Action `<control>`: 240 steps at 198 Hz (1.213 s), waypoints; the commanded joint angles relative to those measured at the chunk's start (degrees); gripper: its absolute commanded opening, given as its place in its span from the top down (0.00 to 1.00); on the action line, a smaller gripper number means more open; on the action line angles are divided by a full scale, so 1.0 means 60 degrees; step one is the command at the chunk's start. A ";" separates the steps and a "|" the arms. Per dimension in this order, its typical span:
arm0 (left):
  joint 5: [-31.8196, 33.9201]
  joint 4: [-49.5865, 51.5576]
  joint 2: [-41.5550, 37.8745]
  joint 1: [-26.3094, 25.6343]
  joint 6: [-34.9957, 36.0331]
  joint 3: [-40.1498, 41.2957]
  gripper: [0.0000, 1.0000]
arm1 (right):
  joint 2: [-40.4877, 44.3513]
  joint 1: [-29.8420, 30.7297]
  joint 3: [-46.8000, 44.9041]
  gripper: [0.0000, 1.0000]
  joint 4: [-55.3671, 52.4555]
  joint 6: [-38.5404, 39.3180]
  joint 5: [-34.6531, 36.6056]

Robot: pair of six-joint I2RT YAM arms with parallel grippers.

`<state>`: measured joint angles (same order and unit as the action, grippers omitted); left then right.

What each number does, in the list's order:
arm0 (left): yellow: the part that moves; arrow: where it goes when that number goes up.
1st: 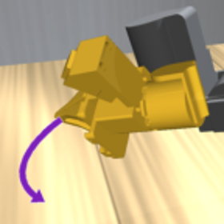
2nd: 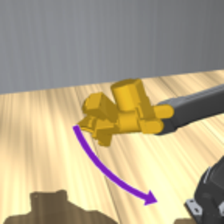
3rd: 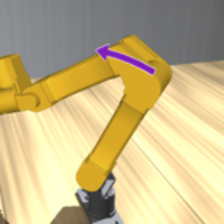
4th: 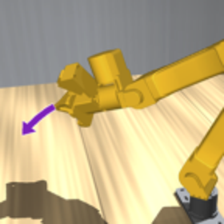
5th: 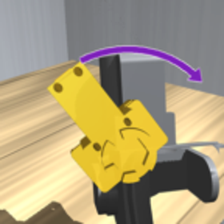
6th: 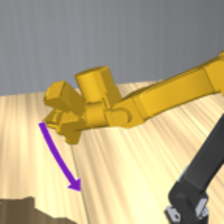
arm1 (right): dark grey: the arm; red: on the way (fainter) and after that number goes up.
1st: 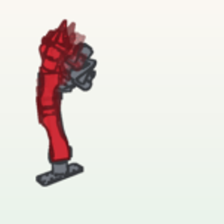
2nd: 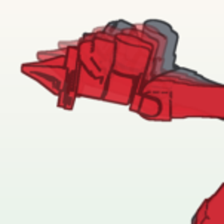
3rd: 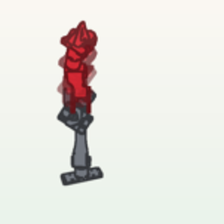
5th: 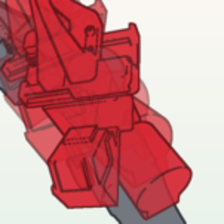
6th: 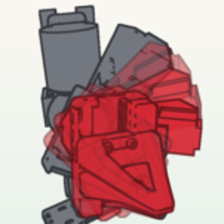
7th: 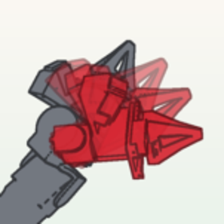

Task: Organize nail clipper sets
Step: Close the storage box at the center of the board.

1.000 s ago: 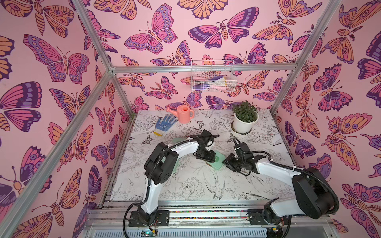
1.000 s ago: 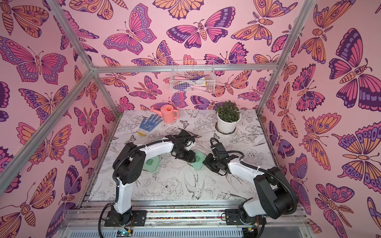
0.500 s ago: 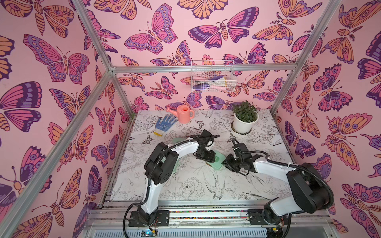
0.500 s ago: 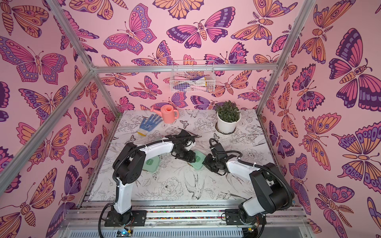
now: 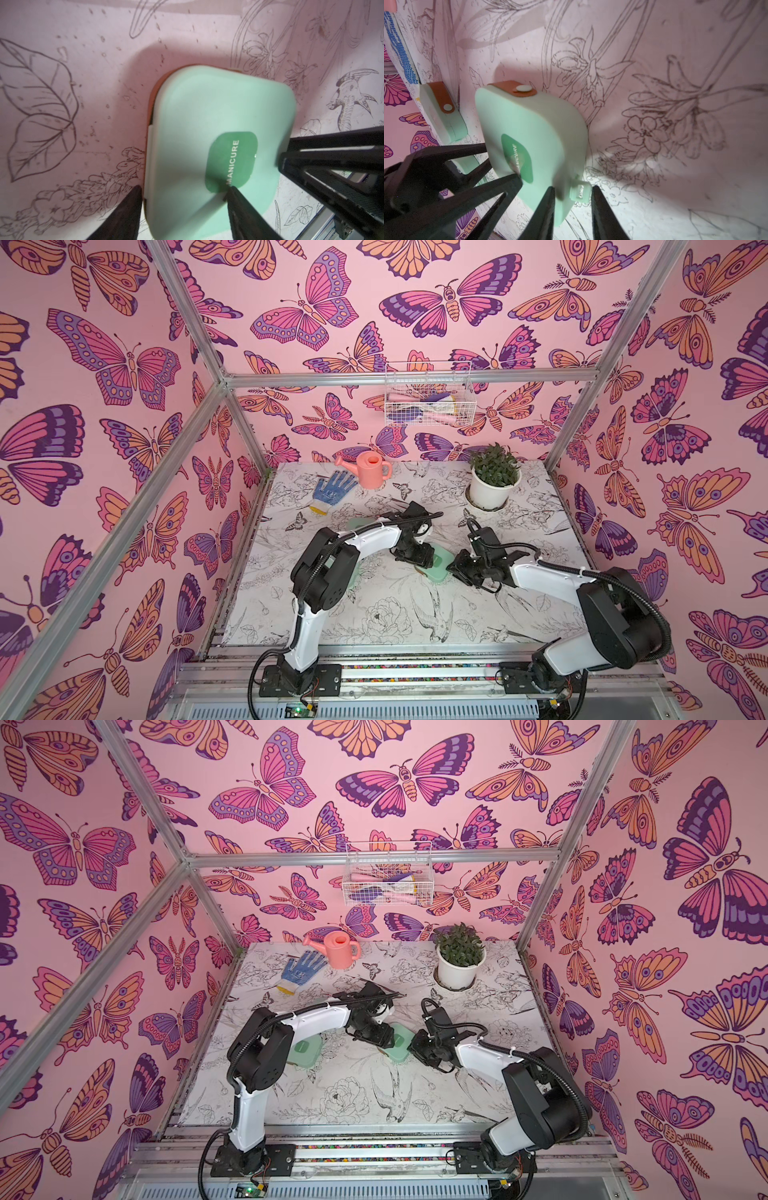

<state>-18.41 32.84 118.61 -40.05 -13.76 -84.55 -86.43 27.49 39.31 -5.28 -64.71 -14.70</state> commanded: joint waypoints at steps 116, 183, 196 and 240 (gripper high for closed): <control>0.0799 0.0803 0.0379 -0.0030 0.0169 0.0323 0.35 | 0.0577 0.0094 0.0562 0.63 -0.0812 0.0032 -0.0237; 0.0813 0.0782 0.0381 -0.0023 0.0155 0.0323 0.35 | 0.0002 0.0103 0.0659 0.66 -0.0513 -0.0005 -0.0290; 0.0813 0.0787 0.0377 -0.0030 0.0157 0.0322 0.35 | -0.0102 0.0121 0.0627 0.66 -0.0481 0.0002 -0.0268; 0.0813 0.0785 0.0388 -0.0031 0.0154 0.0312 0.35 | -0.0283 0.0151 0.0538 0.67 -0.0426 0.0038 -0.0118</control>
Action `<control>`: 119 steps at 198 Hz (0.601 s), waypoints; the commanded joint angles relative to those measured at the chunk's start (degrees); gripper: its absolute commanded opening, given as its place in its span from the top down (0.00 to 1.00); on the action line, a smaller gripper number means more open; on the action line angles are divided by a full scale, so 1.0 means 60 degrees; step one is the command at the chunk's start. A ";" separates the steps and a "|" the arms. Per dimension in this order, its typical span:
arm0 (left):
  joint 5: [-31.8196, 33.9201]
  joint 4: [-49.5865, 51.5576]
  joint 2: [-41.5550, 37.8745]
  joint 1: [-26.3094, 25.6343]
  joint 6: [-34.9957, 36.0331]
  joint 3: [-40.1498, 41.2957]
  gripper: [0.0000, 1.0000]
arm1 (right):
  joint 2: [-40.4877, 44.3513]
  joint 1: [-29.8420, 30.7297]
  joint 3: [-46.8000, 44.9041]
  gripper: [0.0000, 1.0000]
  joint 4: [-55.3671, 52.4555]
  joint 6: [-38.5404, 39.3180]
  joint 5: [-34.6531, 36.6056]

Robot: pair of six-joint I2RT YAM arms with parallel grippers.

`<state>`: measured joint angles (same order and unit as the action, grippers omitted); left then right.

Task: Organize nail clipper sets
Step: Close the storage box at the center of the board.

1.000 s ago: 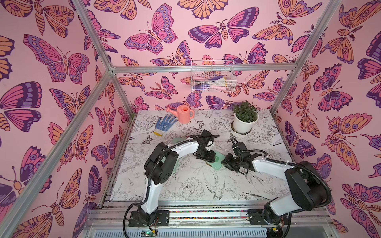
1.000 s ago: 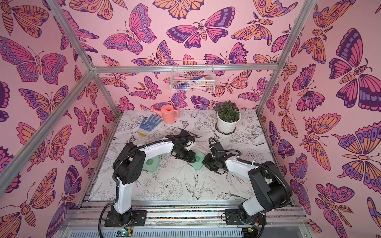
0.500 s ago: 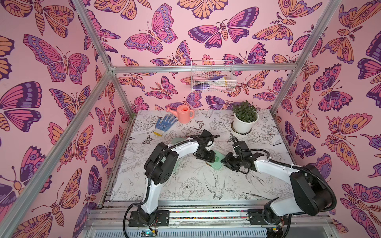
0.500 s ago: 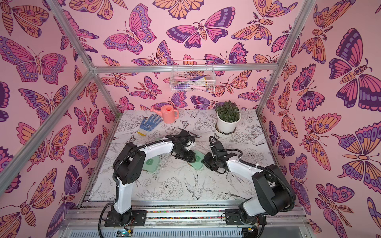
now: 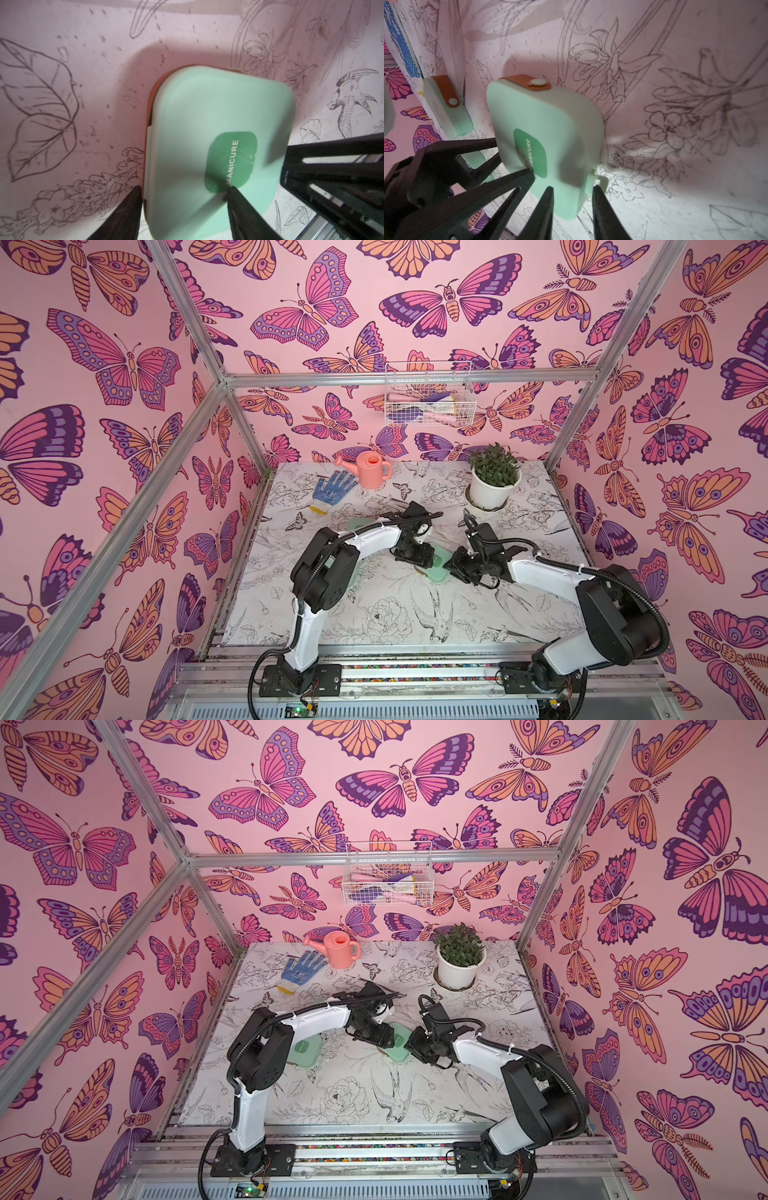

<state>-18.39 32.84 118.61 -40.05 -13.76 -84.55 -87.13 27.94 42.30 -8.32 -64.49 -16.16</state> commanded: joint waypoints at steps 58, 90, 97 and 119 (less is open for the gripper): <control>0.0780 0.0782 0.0400 -0.0028 0.0169 0.0308 0.35 | -0.0374 0.0075 -0.0074 0.67 0.0155 0.0062 0.0291; 0.0766 0.0790 0.0399 -0.0022 0.0184 0.0321 0.35 | -0.0419 0.0083 -0.0122 0.67 0.0316 0.0051 0.0304; 0.0759 0.0789 0.0389 -0.0030 0.0184 0.0323 0.35 | -0.0676 0.0089 -0.0122 0.67 0.0331 0.0044 0.0306; 0.0765 0.0794 0.0388 -0.0024 0.0169 0.0323 0.35 | -0.0790 0.0085 -0.0147 0.67 0.0346 0.0084 0.0311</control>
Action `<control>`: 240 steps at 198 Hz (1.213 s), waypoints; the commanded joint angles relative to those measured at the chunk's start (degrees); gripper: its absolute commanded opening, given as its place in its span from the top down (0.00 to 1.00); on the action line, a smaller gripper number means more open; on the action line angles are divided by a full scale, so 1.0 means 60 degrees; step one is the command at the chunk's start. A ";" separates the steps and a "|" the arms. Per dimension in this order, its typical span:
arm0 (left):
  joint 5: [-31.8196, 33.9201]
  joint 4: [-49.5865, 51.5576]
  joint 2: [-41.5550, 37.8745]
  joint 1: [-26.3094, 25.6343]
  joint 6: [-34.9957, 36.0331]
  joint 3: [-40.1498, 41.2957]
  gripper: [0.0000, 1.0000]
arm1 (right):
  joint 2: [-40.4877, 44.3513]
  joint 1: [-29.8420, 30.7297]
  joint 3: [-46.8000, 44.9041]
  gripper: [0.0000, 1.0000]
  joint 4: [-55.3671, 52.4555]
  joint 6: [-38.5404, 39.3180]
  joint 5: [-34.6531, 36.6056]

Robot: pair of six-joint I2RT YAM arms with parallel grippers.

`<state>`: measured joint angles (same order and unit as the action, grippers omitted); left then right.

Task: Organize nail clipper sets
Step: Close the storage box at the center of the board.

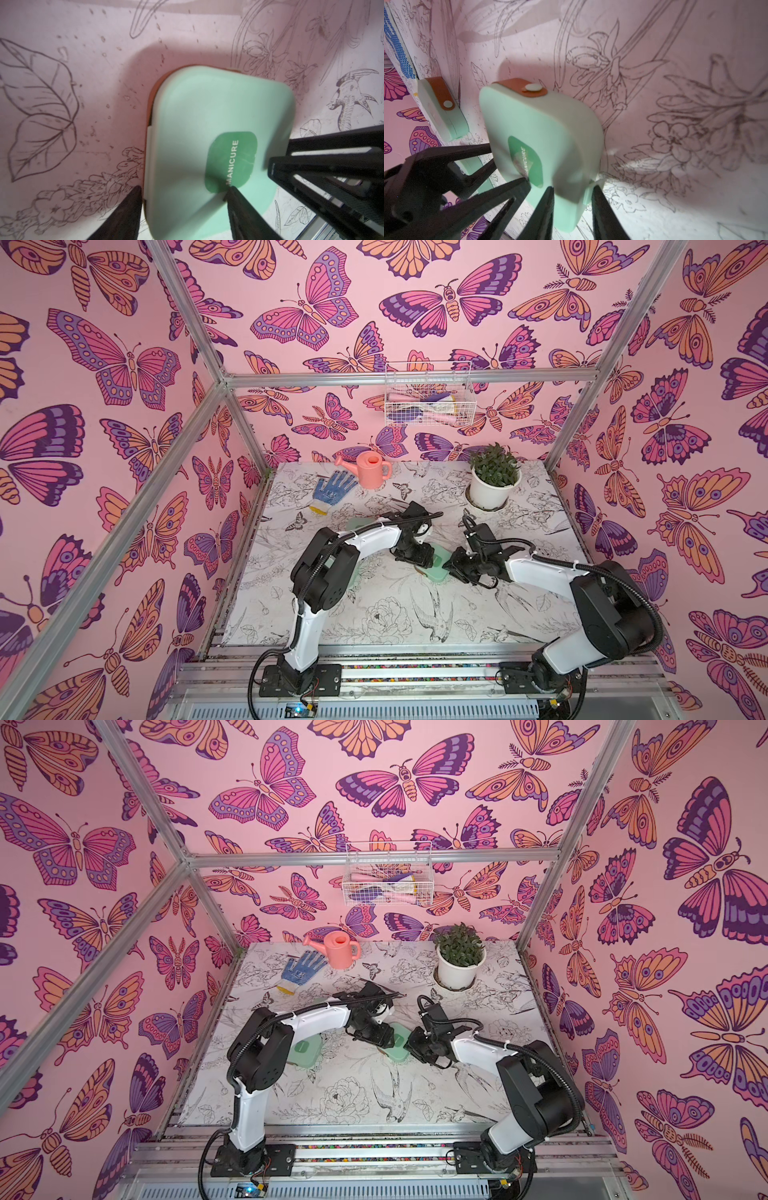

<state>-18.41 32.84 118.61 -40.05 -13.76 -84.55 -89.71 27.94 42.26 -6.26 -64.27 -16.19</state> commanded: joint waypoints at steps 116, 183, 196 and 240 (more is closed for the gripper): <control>0.0668 0.0791 0.0432 -0.0020 0.0200 0.0323 0.35 | -0.0741 0.0335 -0.1010 0.66 0.2279 -0.0203 0.0629; 0.0542 0.0755 0.0493 -0.0031 0.0301 0.0293 0.35 | -0.1558 0.0511 -0.1663 0.67 0.4344 -0.0417 0.0544; 0.0533 0.0757 0.0509 -0.0030 0.0328 0.0293 0.35 | -0.1664 0.0513 -0.1697 0.67 0.4505 -0.0438 0.0494; 0.0648 0.0678 0.0467 0.0022 0.0190 0.0293 0.35 | -0.1870 0.0513 -0.1248 0.67 0.4239 -0.0149 0.0241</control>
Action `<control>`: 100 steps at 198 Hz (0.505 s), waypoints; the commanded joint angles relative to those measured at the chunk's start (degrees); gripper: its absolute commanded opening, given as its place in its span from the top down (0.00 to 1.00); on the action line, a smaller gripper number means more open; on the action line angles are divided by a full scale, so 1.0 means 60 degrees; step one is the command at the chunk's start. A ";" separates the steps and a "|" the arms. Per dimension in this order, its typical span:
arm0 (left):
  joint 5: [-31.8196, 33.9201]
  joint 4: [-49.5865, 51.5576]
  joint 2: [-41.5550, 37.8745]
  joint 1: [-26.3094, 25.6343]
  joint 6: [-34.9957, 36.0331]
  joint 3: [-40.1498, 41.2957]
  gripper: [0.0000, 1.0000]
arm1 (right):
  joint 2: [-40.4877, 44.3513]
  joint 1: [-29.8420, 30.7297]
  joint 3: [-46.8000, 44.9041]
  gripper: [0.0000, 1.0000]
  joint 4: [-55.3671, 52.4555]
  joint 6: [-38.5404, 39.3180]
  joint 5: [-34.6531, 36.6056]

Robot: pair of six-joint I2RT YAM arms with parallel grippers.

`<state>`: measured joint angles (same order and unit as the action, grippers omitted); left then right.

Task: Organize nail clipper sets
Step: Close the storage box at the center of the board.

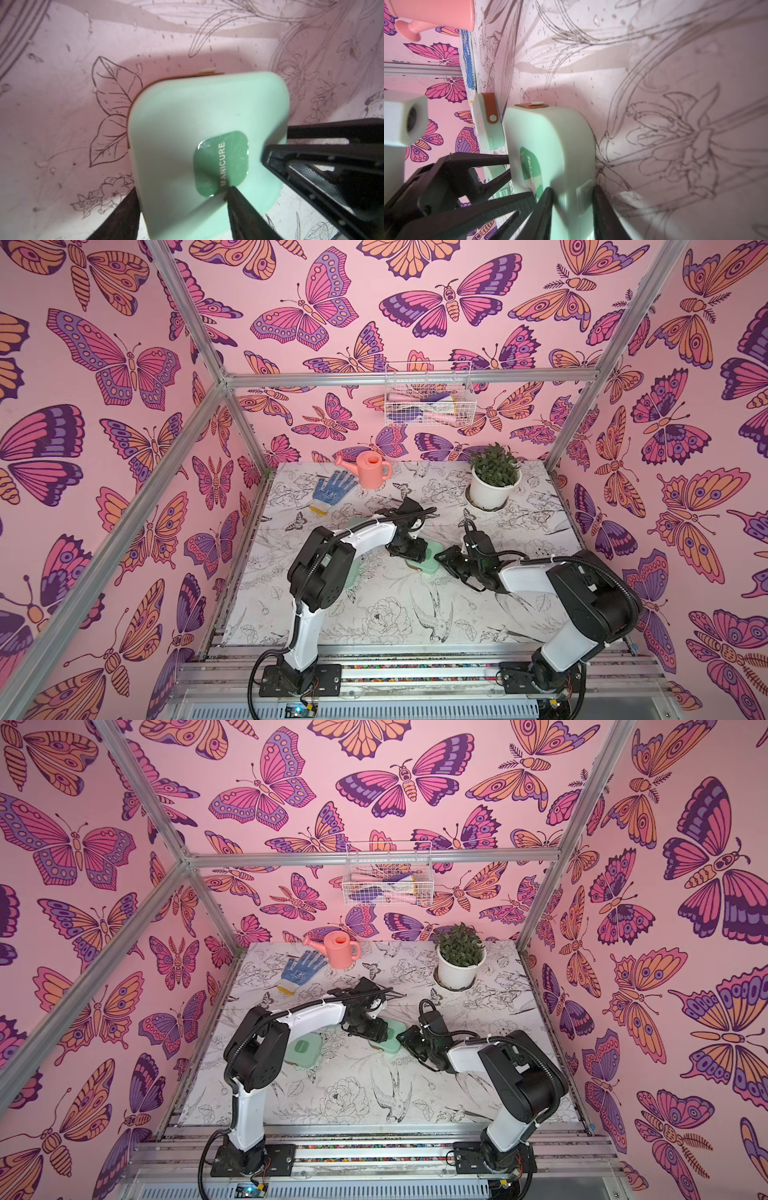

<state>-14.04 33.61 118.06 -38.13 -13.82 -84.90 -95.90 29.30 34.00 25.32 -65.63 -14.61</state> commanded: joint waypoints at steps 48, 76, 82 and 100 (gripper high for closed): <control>0.0311 0.0203 0.0388 0.0406 -0.0528 0.0205 0.33 | -0.1321 0.0315 0.1069 0.65 -0.1342 0.0278 -0.0122; 0.0890 0.0126 -0.0564 0.0634 -0.0439 -0.0222 0.26 | -0.0779 0.0247 0.1746 0.59 -0.2533 0.1037 0.0052; 0.1102 0.0140 -0.0785 0.0655 -0.0400 -0.0374 0.24 | -0.0569 0.0202 0.1967 0.58 -0.2911 0.1298 0.0091; 0.1733 0.0140 -0.1520 0.0782 -0.0405 -0.0824 0.14 | 0.0295 -0.0015 0.2698 0.49 -0.4169 0.2333 0.0212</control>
<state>-9.93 33.50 116.42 -34.50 -16.73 -85.76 -99.83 30.06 45.41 13.37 -59.86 -14.74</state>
